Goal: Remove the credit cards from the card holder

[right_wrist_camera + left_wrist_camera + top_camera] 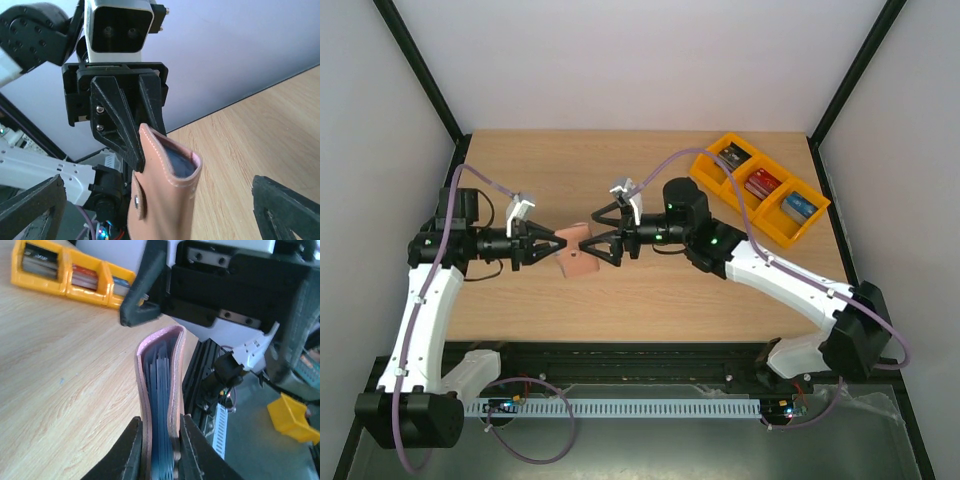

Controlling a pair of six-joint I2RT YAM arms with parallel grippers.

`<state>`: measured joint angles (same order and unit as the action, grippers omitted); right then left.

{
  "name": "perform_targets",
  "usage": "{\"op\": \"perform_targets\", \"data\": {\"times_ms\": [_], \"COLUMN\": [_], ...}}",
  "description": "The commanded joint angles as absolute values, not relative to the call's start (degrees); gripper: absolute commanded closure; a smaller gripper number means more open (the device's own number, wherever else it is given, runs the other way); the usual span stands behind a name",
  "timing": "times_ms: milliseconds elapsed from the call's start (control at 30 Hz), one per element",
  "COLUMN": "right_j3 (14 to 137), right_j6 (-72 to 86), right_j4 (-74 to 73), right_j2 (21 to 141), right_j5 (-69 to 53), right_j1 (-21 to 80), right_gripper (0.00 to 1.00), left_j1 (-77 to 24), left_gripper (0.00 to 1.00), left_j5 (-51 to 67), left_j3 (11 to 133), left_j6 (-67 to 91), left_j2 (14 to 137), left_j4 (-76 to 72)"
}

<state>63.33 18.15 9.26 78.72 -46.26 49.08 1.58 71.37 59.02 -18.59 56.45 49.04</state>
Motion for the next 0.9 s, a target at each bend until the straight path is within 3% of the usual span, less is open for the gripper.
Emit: {"op": "perform_targets", "data": {"times_ms": [0,100,333,467,633,867], "right_j3": [67.5,69.4,70.8,70.4,70.4,70.3], "right_j6": [6.8,5.8,8.2,10.1,12.6,12.9], "right_j4": [2.5,-0.2,0.7,2.5,4.6,4.7], "right_j2": [77.6,79.4,82.2,83.1,84.4,84.5], "right_j5": [-48.9,-52.1,-59.8,-61.5,-61.7,-62.0], "right_j1": [48.9,48.9,48.9,48.9,49.0,48.9], "right_gripper": [0.01,0.0,0.21,0.25,0.49,0.96], "left_j1": [1.8,1.9,1.9,1.9,2.0,2.0], "left_gripper": [0.98,0.98,0.98,0.98,0.98,0.98], "left_j5": [79.1,80.3,80.3,80.3,80.3,79.9], "left_j3": [64.4,66.2,65.7,65.8,65.7,65.5], "left_j6": [-41.6,-49.3,-45.1,-44.8,-44.1,-43.4], "left_j2": [56.7,56.8,57.0,56.9,57.0,56.9], "left_j4": [66.2,72.9,69.7,69.5,68.8,68.1]}}
